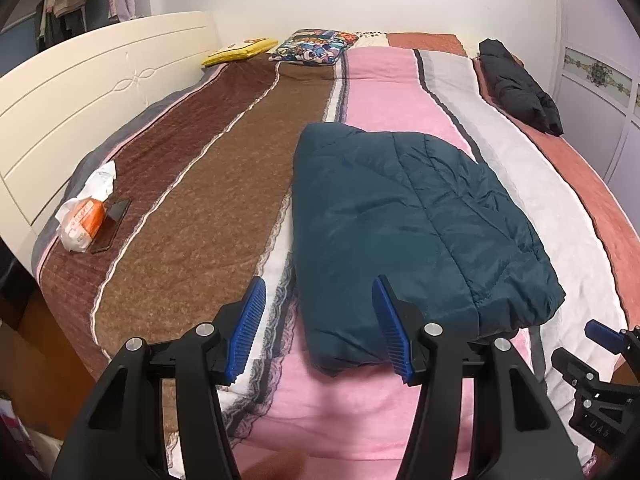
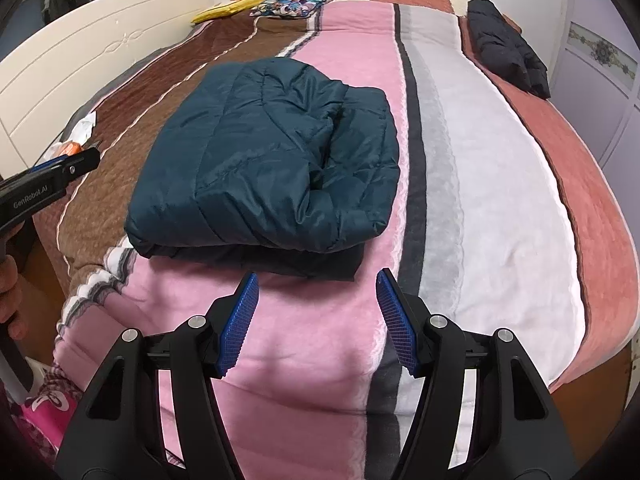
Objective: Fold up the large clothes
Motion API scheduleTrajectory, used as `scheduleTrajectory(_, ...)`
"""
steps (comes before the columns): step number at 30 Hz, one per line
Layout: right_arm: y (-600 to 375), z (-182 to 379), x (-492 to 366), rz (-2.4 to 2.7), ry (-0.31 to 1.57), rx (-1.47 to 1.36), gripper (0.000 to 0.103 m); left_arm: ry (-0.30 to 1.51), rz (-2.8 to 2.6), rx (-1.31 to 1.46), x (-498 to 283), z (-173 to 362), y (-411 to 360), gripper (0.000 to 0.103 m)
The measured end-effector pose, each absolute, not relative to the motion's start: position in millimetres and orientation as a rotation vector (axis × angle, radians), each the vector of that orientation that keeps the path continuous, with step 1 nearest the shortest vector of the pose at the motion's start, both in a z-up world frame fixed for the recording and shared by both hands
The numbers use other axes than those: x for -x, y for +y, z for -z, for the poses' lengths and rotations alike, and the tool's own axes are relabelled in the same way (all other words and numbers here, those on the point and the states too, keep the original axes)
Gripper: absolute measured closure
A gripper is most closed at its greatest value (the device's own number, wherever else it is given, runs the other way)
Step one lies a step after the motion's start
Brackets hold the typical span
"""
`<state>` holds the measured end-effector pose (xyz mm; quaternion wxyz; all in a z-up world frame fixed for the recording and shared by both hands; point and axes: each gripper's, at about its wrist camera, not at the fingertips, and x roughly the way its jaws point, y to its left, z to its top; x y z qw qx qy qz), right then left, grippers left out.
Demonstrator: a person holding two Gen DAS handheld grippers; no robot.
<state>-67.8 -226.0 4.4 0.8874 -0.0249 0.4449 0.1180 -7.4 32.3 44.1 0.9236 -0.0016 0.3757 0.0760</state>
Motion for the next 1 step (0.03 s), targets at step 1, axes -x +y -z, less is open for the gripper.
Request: scheduleTrajectory(1, -225.7, -4.5, 67.4, -0.247, 0.925, 0.055, 0.042, 0.771, -0.155, 0.005, 8.0, -44.3, 32.2, 0.048)
